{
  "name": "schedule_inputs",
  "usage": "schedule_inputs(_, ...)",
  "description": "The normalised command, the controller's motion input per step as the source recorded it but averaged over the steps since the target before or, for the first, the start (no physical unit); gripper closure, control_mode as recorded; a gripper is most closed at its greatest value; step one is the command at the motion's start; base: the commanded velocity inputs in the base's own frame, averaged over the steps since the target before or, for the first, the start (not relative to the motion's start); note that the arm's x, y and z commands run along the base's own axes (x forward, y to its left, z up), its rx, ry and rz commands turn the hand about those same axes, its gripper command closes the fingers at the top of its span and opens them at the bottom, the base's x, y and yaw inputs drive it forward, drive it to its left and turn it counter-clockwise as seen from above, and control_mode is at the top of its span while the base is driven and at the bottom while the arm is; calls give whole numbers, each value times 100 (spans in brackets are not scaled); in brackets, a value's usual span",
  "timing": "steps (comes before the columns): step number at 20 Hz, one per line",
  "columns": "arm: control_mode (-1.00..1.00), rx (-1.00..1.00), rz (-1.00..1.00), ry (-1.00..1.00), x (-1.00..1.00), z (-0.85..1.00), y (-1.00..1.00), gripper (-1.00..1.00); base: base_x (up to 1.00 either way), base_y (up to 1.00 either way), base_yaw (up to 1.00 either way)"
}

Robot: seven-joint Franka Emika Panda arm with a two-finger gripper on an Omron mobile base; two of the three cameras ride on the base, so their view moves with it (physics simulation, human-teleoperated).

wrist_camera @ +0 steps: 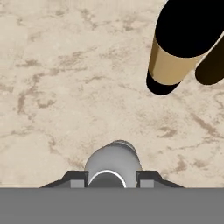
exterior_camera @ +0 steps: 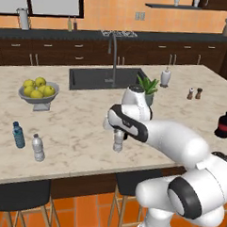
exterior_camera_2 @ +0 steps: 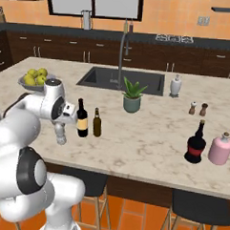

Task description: Move the plastic bottles in the middle to the plastics group, and the glass bottles in the middle to the glass group.

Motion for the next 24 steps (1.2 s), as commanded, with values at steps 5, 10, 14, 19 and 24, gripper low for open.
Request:
schedule_inputs(5,-100,3,22,-5,0,32,89,100,0,0,0)
schedule_inputs(10,-100,-1,22,0,0,31,100,100,0,0,0)
schedule_inputs(14,-100,-1,21,0,0,12,93,100,0,0,0)
schedule_inputs(19,-100,0,14,0,4,0,84,100,0,0,0)
schedule_inputs(24,-100,-2,3,-1,12,0,63,100,0,0,0)
